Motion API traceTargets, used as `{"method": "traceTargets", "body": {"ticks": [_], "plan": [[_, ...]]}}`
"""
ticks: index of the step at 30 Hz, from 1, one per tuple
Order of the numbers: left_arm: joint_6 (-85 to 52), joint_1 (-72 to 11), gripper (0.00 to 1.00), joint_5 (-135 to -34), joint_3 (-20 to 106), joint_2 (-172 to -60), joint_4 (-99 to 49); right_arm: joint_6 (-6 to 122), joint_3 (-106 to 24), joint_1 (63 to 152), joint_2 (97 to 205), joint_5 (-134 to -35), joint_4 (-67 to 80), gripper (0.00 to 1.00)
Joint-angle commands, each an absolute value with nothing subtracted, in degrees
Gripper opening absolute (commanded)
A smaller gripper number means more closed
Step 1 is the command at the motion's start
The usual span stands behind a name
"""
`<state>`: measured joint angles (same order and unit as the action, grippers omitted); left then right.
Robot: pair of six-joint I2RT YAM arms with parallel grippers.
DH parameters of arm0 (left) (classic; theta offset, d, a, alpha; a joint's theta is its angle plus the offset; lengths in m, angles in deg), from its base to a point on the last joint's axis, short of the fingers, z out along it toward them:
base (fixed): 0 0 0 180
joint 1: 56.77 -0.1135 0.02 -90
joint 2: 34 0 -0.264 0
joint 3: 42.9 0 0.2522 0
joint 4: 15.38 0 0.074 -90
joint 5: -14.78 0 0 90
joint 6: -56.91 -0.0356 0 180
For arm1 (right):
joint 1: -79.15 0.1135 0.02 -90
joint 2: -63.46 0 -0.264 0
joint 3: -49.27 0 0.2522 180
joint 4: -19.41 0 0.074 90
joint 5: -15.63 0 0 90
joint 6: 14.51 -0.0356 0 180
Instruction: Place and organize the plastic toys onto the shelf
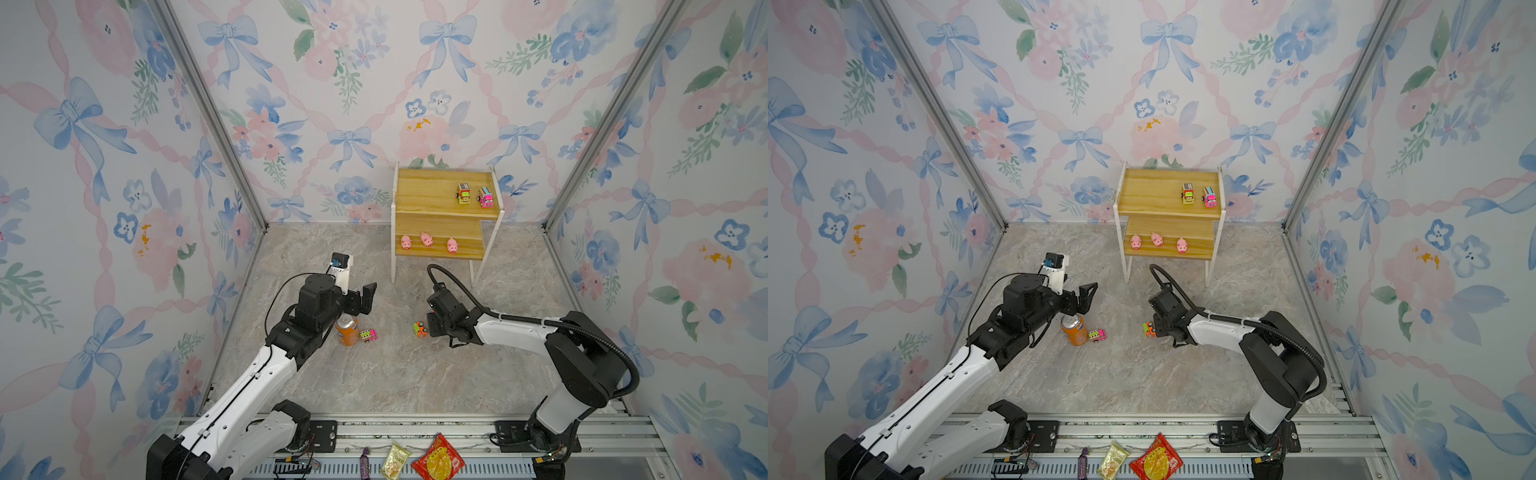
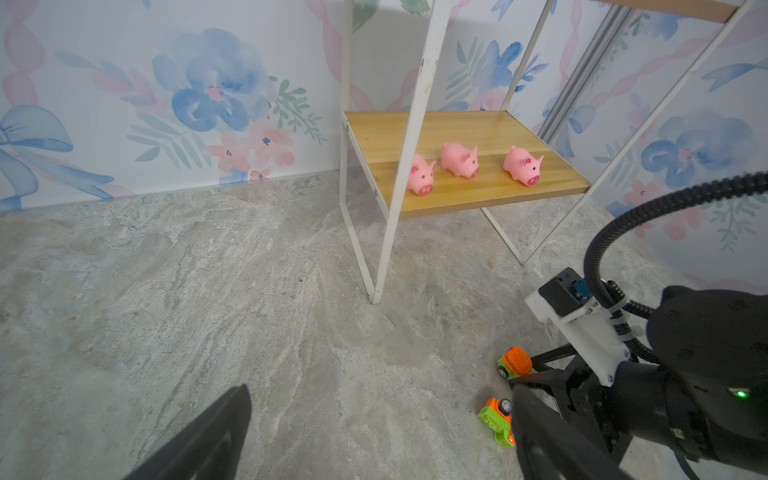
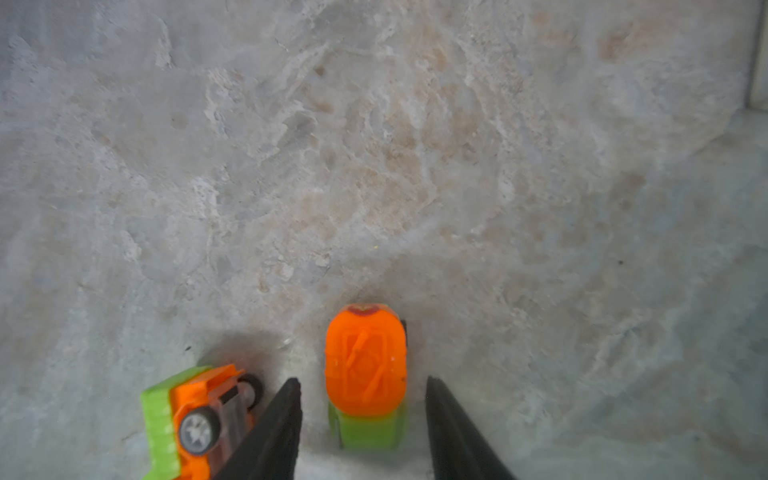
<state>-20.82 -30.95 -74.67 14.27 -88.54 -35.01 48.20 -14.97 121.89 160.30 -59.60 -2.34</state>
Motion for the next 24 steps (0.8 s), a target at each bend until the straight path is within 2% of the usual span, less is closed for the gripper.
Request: {"method": "traceTargets", "body": {"ticks": [1, 12, 18, 24], "plan": [[-20.41, -31.28, 0.98, -75.27, 14.98, -88.42, -35.24, 48.72, -17.05, 121.7, 162.02, -57.66, -2.09, 0.47], [-20.39, -31.28, 0.98, -75.18, 15.07, -88.42, -35.26, 49.71, -18.4, 121.82, 161.08, -56.82, -3.23, 0.31], [-20.34, -31.32, 0.98, -75.24, 15.15, -88.63, -35.24, 50.61, -19.14, 122.33, 158.62, -56.96, -6.58, 0.27], [-20.34, -31.35, 0.98, -75.39, 15.24, -88.67, -35.26, 52.65, -23.19, 123.76, 150.91, -57.02, -14.49, 0.26]]}}
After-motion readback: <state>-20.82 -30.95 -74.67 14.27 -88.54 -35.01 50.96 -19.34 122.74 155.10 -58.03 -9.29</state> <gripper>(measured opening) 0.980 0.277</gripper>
